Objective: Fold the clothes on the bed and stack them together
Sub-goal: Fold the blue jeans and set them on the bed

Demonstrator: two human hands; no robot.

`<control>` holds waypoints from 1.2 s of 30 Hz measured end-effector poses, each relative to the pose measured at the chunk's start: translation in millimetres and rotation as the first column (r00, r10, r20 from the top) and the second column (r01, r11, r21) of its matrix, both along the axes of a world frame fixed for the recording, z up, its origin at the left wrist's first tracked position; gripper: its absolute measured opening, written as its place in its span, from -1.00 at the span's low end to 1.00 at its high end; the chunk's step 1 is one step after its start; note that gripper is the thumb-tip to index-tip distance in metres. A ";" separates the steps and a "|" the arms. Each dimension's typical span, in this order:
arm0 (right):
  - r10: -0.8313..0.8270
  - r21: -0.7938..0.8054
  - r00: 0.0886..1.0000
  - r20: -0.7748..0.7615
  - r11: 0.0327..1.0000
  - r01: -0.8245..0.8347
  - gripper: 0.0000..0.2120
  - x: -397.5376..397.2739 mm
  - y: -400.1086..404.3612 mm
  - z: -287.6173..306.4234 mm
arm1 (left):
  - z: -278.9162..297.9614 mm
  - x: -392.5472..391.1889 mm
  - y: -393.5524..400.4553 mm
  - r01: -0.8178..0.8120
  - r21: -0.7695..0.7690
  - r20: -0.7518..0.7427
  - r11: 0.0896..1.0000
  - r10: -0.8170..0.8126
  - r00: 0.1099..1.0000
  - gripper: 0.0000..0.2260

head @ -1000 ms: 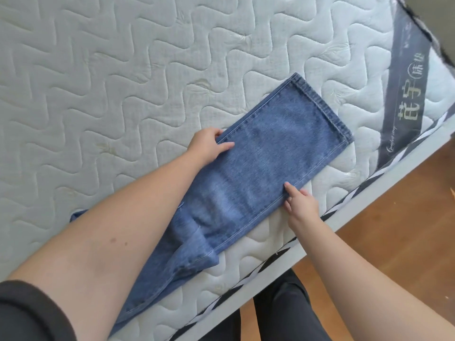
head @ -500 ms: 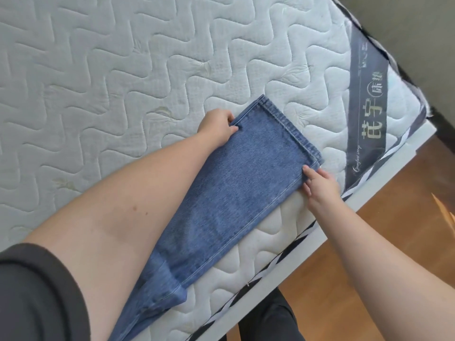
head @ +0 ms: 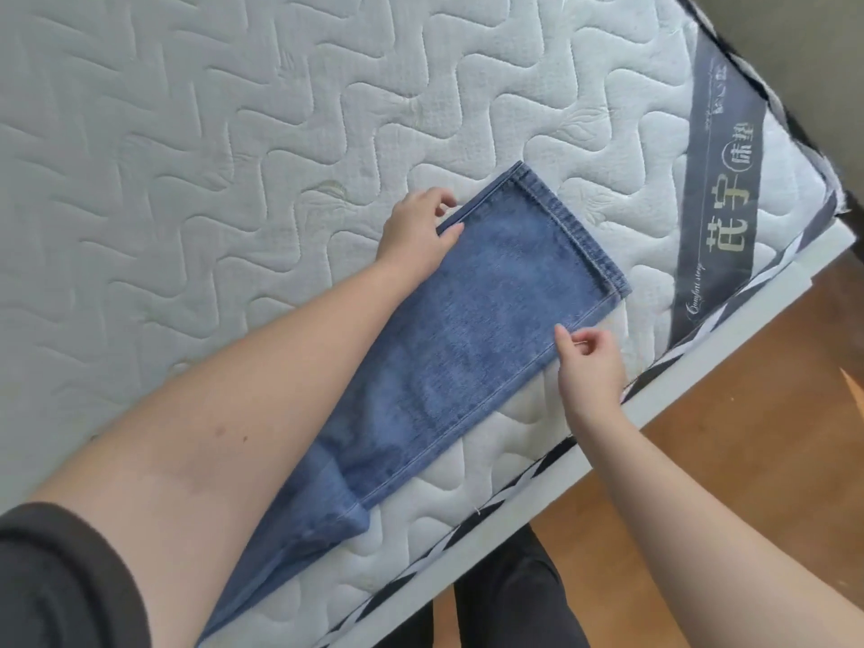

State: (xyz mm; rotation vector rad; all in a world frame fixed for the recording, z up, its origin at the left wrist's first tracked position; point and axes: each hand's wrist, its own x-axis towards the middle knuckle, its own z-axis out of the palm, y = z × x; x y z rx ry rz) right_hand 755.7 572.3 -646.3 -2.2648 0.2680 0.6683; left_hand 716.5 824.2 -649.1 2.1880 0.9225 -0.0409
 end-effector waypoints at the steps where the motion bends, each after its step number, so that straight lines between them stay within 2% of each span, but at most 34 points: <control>1: 0.087 0.050 0.996 -0.024 0.995 -0.086 -0.80 -21.1 4.7 3.6 | 5.1 -19.0 1.5 0.002 -0.005 0.019 1.000 -0.002 1.000 -0.75; 5: 0.383 0.237 0.918 -0.103 0.906 -0.351 -0.87 -112.5 25.6 19.4 | 17.8 -122.5 5.0 -0.070 -0.026 0.025 0.997 0.071 0.997 -0.81; 10: 0.712 0.295 0.696 -0.091 0.687 -0.664 -0.95 -209.5 34.5 32.2 | 31.0 -281.7 -2.5 -0.284 0.038 -0.026 0.958 0.285 0.958 -0.84; 13: 0.819 0.287 0.569 -0.067 0.562 -0.776 -0.85 -253.6 38.2 38.9 | 38.7 -370.5 -10.5 -0.384 0.107 -0.087 0.917 0.393 0.915 -0.76; 16: 0.927 0.240 0.374 0.009 0.361 -0.901 -0.70 -292.8 44.9 41.8 | 40.8 -443.5 -15.7 -0.409 0.240 -0.231 0.881 0.461 0.857 -0.55; 21: 0.988 0.088 0.015 0.151 0.002 -0.996 -0.48 -355.5 54.7 40.0 | 34.7 -521.5 -26.2 -0.464 0.273 -0.506 0.843 0.536 0.676 -0.22; 25: 0.955 -0.068 -0.267 0.132 -0.260 -0.963 -0.30 -398.6 59.3 30.6 | 26.7 -545.9 -23.0 -0.528 0.244 -0.566 0.813 0.562 0.604 -0.16; 27: 0.929 -0.159 -0.357 0.091 -0.341 -0.927 -0.26 -416.6 60.2 24.2 | 24.1 -550.0 -13.5 -0.563 0.296 -0.562 0.772 0.617 0.551 -0.13; 28: 0.920 -0.204 -0.385 0.069 -0.364 -0.909 -0.26 -423.1 60.8 21.6 | 23.4 -552.4 -7.1 -0.616 0.287 -0.545 0.734 0.654 0.525 -0.13; 30: 0.911 -0.316 -0.409 0.053 -0.373 -0.872 -0.32 -427.7 63.5 21.4 | 21.2 -559.0 7.4 -0.733 0.159 -0.503 0.661 0.693 0.516 -0.21; 33: 0.920 -0.453 -0.344 0.189 -0.230 -0.862 -0.58 -422.8 66.6 25.5 | 21.7 -567.1 19.1 -0.775 0.032 -0.444 0.631 0.704 0.555 -0.40; 36: 0.931 -0.402 -0.223 0.290 -0.093 -0.911 -0.78 -420.1 67.8 33.8 | 34.8 -563.7 16.6 -0.780 -0.048 -0.318 0.623 0.731 0.603 -0.61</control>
